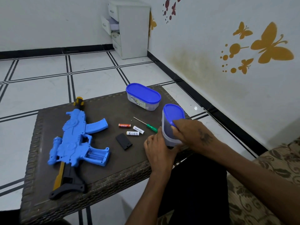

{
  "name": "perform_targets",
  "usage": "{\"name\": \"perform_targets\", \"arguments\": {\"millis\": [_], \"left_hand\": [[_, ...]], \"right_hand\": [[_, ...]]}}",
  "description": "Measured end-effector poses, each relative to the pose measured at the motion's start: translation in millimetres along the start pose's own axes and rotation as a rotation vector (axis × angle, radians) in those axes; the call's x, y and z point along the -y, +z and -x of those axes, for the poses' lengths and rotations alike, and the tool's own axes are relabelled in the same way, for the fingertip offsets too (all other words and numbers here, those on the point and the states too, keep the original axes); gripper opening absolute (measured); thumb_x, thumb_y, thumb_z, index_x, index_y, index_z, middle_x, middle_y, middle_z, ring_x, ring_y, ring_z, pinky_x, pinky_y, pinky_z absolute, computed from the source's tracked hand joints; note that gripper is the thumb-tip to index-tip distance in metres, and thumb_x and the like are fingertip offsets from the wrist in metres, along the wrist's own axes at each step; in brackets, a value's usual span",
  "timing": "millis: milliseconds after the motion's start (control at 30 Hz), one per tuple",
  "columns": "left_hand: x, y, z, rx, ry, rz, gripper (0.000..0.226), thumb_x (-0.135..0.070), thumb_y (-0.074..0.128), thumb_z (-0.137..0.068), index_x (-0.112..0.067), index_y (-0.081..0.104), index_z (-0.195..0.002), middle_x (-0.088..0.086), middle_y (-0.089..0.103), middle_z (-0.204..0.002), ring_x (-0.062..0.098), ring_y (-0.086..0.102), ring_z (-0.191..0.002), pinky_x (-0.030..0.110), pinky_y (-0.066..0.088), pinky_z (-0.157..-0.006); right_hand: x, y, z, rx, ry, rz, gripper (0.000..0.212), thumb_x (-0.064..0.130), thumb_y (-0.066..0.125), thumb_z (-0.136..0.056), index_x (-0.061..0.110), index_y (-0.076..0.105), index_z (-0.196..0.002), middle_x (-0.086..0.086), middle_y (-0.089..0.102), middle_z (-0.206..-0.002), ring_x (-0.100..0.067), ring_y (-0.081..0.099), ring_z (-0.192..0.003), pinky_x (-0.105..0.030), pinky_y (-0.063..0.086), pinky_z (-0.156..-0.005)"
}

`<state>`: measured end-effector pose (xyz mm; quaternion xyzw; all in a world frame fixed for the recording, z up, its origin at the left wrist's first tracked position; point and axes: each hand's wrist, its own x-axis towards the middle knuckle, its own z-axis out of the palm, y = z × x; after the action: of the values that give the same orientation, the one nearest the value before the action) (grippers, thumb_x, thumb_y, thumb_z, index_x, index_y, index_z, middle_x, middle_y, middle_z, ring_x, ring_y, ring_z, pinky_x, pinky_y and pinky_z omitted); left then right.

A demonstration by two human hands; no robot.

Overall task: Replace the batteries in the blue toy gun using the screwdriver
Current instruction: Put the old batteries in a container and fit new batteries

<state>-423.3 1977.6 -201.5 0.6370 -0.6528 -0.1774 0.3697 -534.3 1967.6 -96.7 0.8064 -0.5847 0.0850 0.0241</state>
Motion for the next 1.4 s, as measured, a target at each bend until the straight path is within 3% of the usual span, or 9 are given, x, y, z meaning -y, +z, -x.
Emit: {"name": "perform_targets", "arguments": {"millis": [233,400,500,600,733,833,1033,1133,1400], "left_hand": [[-11,-19,0,0.043,0.040,-0.072,0.086,-0.065,0.068,-0.068,-0.035,0.034,-0.141,-0.007,0.067,-0.114,0.018,0.056,-0.110,0.035,0.034,-0.097],[-12,-26,-5,0.154,0.023,-0.080,0.101,-0.071,0.068,-0.066,-0.035,0.019,-0.148,-0.006,0.058,-0.132,0.019,0.050,-0.124,0.039,0.033,-0.106],[-7,-38,-8,0.156,0.090,0.051,0.081,-0.059,0.064,-0.079,-0.030,0.030,-0.147,-0.008,0.049,-0.142,0.017,0.044,-0.130,0.039,0.038,-0.107],[-11,-64,-12,0.072,0.017,0.297,0.040,-0.039,0.047,-0.099,-0.023,0.054,-0.134,-0.006,0.056,-0.136,0.010,0.051,-0.124,0.037,0.044,-0.103],[-14,-102,-39,0.122,-0.492,0.943,0.031,-0.042,0.047,-0.099,-0.020,0.067,-0.108,0.008,0.072,-0.107,0.018,0.068,-0.094,0.039,0.057,-0.086],[3,-125,-54,0.073,-0.620,1.102,0.037,-0.018,0.063,-0.093,-0.005,0.053,-0.127,0.019,0.070,-0.107,0.019,0.067,-0.077,0.028,0.058,-0.067],[60,-171,-62,-0.116,-0.640,0.982,0.047,0.001,0.064,-0.087,-0.011,0.049,-0.130,0.016,0.070,-0.094,0.018,0.067,-0.067,0.029,0.059,-0.060],[82,-191,-62,-0.165,-0.584,0.929,0.046,0.000,0.065,-0.086,-0.013,0.050,-0.128,0.008,0.069,-0.082,0.012,0.066,-0.063,0.024,0.056,-0.057],[114,-209,-54,-0.141,-0.499,0.789,0.051,-0.007,0.066,-0.089,-0.016,0.048,-0.136,0.016,0.070,-0.098,0.009,0.069,-0.067,0.028,0.059,-0.064]], "right_hand": [[-28,-27,1,-0.533,0.391,-0.339,0.032,0.023,0.045,-0.101,0.005,0.056,-0.077,-0.007,0.051,-0.056,-0.026,0.047,-0.051,-0.036,0.036,-0.051],[-31,-33,2,-0.732,0.714,-0.611,0.044,0.022,0.045,-0.099,0.015,0.029,-0.059,0.003,0.026,-0.052,-0.011,0.028,-0.045,-0.020,0.022,-0.045],[-24,-26,-2,-0.796,0.857,-0.972,0.042,0.028,0.048,-0.093,0.012,0.031,-0.058,0.006,0.029,-0.052,-0.011,0.029,-0.052,-0.028,0.038,-0.054],[0,-14,-10,-0.716,0.938,-1.425,0.029,0.022,0.052,-0.096,0.000,0.059,-0.079,-0.003,0.060,-0.075,-0.015,0.060,-0.073,-0.034,0.058,-0.065],[55,1,-19,-0.446,0.976,-1.727,0.021,0.015,0.053,-0.098,0.008,0.066,-0.112,-0.010,0.075,-0.100,-0.023,0.074,-0.089,-0.035,0.063,-0.072],[87,16,-27,-0.233,0.886,-1.843,0.021,0.013,0.049,-0.100,0.001,0.064,-0.109,-0.018,0.074,-0.092,-0.026,0.075,-0.081,-0.033,0.062,-0.069],[89,50,-57,-0.012,0.501,-0.932,0.030,0.034,0.049,-0.097,0.015,0.071,-0.087,-0.006,0.074,-0.087,-0.022,0.071,-0.084,-0.044,0.058,-0.083],[84,60,-80,0.145,0.212,-0.436,0.026,0.020,0.059,-0.093,0.023,0.068,-0.117,-0.005,0.068,-0.117,-0.023,0.061,-0.110,-0.036,0.049,-0.093],[89,71,-123,0.424,-0.053,-0.130,0.071,0.035,0.069,-0.087,0.041,0.032,-0.148,-0.010,0.048,-0.120,-0.027,0.050,-0.112,-0.040,0.047,-0.090]]}}
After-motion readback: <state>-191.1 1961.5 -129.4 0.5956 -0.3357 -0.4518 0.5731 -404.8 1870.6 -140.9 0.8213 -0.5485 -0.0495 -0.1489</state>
